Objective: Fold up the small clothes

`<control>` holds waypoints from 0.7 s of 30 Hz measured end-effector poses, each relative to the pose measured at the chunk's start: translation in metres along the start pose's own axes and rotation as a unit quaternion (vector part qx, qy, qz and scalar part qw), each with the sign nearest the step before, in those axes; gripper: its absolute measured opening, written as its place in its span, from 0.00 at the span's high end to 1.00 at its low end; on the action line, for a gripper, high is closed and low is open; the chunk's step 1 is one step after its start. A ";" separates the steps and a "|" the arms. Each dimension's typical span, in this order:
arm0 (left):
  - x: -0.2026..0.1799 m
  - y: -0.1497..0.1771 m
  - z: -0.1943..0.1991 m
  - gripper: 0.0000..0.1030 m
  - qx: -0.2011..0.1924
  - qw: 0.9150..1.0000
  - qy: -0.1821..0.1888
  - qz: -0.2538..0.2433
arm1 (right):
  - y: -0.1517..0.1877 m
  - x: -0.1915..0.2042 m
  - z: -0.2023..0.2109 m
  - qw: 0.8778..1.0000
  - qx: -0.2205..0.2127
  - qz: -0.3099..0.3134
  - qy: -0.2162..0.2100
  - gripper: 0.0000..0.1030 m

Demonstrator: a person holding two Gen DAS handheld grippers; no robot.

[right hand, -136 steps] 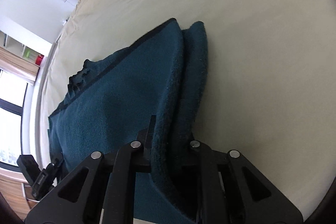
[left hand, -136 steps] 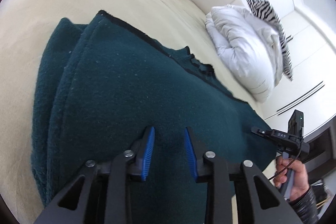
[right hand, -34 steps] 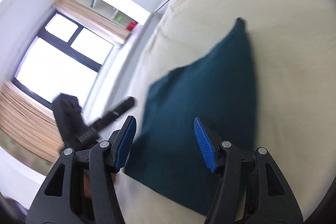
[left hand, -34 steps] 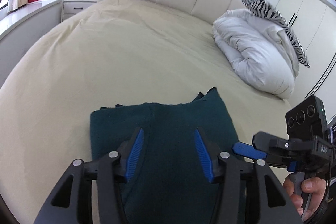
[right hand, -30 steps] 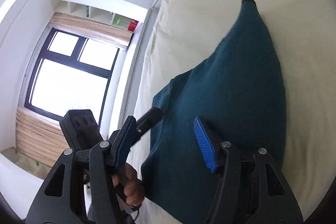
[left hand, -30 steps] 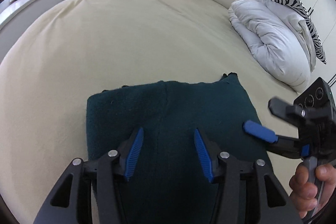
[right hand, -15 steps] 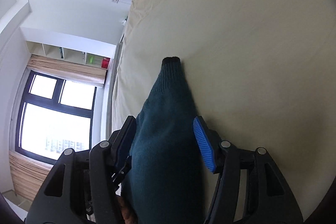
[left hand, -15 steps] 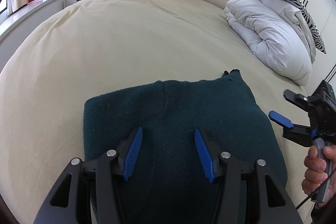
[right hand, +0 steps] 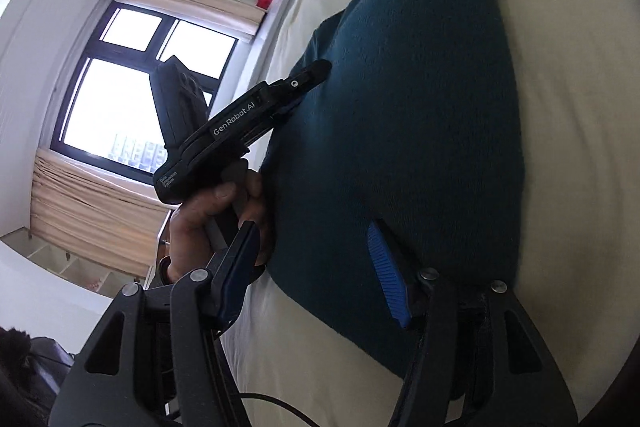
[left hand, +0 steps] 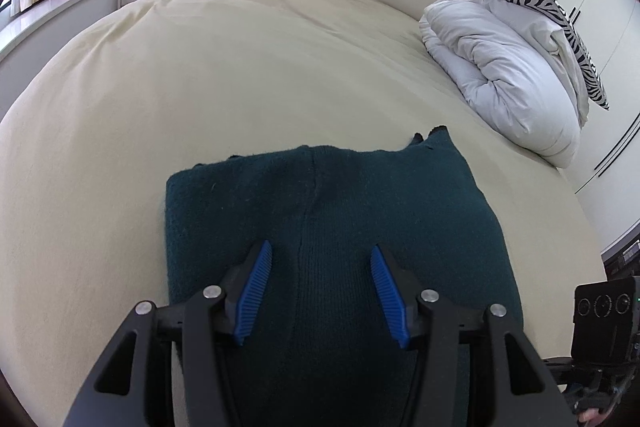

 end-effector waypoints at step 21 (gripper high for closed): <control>0.079 0.036 0.049 0.29 0.025 0.974 0.133 0.184 | -0.083 -0.020 0.044 0.993 -0.073 -0.044 0.084 0.23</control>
Point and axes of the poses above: each gripper's, at about its wrist camera, not at the fingertips, and z roughly against the way its jaws point, x to its left, y to its underside, the point moved 3 cm from there along -z, roughly the way its jaws point, and after that the axes turned 1 degree about x, right-handed, at the moved point
